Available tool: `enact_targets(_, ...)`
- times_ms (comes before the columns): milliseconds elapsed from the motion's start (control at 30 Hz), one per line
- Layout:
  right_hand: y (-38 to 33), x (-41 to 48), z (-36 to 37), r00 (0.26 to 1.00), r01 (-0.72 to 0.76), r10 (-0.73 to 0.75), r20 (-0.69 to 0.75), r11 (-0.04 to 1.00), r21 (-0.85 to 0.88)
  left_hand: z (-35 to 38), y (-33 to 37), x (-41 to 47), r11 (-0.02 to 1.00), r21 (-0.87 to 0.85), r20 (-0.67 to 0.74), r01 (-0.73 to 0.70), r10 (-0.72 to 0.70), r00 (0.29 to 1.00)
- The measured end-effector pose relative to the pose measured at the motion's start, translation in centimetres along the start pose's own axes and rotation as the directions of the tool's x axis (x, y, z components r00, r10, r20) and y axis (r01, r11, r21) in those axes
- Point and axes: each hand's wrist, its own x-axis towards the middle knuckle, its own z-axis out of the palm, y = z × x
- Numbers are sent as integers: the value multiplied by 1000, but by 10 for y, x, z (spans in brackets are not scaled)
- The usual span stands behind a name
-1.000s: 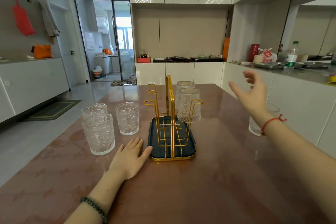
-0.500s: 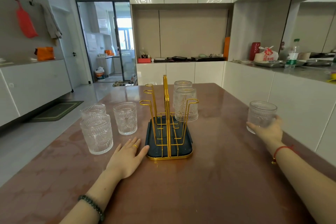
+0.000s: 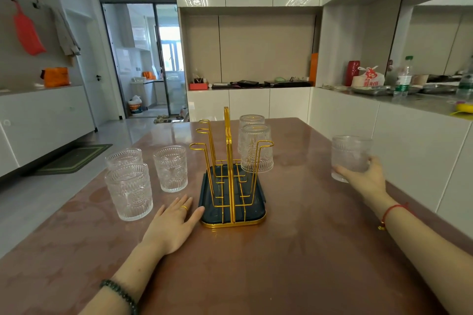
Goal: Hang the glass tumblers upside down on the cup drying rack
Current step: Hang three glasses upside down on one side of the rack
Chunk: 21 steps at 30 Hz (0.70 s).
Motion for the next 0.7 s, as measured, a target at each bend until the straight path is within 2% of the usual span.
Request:
enact_targets(100, -32, -11, -9, 978, 137, -134, 159, 991, -6, 1, 1, -1, 1000, -1, 5, 2, -2, 1000)
enact_targets(200, -71, -23, -22, 913, 297, -282, 295, 955, -7, 1, 1, -2, 1000, 1, 5, 3, -3, 1000)
enact_targets(400, -131, -46, -36, 897, 344, -361, 257, 933, 108, 0, 2, -2, 1000, 8, 11, -2, 2, 1000)
enact_targets(567, -162, -68, -24, 861, 465, -468, 200, 883, 67, 1, 2, -2, 1000, 13, 13, 0, 0, 1000)
enact_targets(700, -180, -80, -7, 808, 552, -541, 232, 833, 19, 0, 3, -3, 1000, 13, 18, -5, 5, 1000)
